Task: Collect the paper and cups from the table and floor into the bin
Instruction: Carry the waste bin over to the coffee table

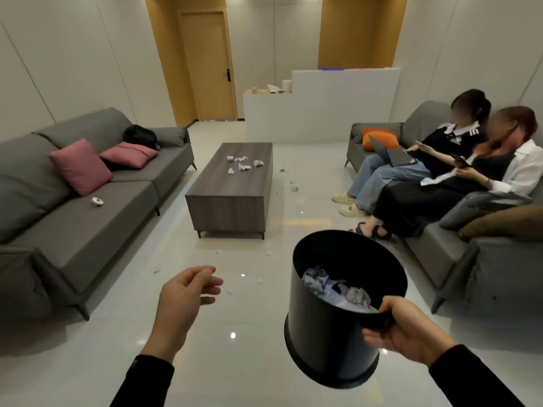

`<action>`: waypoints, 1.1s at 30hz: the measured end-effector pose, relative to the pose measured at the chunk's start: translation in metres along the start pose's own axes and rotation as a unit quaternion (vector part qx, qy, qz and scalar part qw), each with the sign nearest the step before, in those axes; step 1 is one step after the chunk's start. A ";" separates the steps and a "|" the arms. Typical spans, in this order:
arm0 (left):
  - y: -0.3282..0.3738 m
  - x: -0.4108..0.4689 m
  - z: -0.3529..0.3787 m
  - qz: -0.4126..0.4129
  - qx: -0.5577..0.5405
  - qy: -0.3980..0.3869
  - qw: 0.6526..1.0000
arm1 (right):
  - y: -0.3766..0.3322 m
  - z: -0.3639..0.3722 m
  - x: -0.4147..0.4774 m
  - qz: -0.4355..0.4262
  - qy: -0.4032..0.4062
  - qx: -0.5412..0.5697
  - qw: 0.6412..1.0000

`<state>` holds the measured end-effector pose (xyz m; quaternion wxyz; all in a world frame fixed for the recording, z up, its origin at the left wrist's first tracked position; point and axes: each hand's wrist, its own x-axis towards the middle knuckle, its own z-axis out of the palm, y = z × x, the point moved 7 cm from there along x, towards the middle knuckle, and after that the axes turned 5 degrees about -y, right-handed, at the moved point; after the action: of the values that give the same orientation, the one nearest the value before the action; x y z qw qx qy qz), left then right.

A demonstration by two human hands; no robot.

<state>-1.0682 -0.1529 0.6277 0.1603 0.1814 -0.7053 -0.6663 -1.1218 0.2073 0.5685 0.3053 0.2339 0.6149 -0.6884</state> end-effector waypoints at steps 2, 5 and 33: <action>0.008 0.039 0.022 -0.005 0.006 0.008 1.000 | -0.042 -0.002 0.032 0.002 -0.003 -0.008 1.000; 0.025 0.097 0.056 0.004 0.010 0.008 1.000 | -0.110 -0.002 0.074 -0.016 -0.010 -0.019 1.000; 0.030 0.723 0.293 -0.003 -0.014 -0.082 0.997 | -0.546 0.045 0.497 -0.028 0.020 0.053 0.998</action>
<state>-1.8446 -0.2329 0.6286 0.1026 0.1259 -0.7058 -0.6895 -1.8563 0.1285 0.6122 0.2609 0.2465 0.5896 -0.7236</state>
